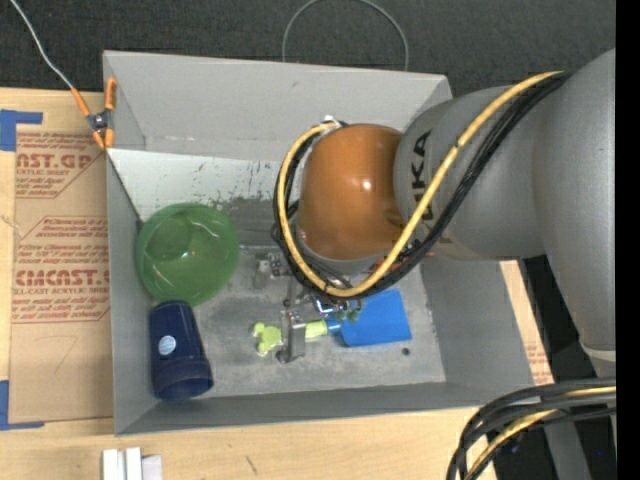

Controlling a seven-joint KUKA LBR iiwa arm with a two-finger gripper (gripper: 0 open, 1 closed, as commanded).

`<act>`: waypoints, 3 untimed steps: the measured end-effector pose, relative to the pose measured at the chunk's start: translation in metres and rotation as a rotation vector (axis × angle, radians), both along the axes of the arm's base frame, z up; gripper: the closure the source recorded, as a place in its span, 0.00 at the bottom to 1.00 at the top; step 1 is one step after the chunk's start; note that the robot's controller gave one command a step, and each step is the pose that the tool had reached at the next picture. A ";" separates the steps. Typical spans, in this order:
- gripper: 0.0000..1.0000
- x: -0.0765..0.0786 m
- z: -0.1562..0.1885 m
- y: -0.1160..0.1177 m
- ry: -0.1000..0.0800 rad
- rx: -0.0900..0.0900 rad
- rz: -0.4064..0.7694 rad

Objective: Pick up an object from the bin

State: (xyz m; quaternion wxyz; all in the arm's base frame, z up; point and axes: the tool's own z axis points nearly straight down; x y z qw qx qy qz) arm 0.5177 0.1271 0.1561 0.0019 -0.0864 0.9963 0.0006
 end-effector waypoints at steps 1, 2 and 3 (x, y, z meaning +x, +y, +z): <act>0.00 -0.034 -0.059 -0.041 0.010 -0.002 0.183; 0.00 -0.013 -0.079 -0.029 -0.002 0.002 0.041; 1.00 0.040 -0.086 -0.051 0.008 0.001 0.416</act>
Offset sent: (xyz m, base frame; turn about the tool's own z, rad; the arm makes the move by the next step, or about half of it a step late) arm -0.0079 -0.0273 -0.0861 0.0009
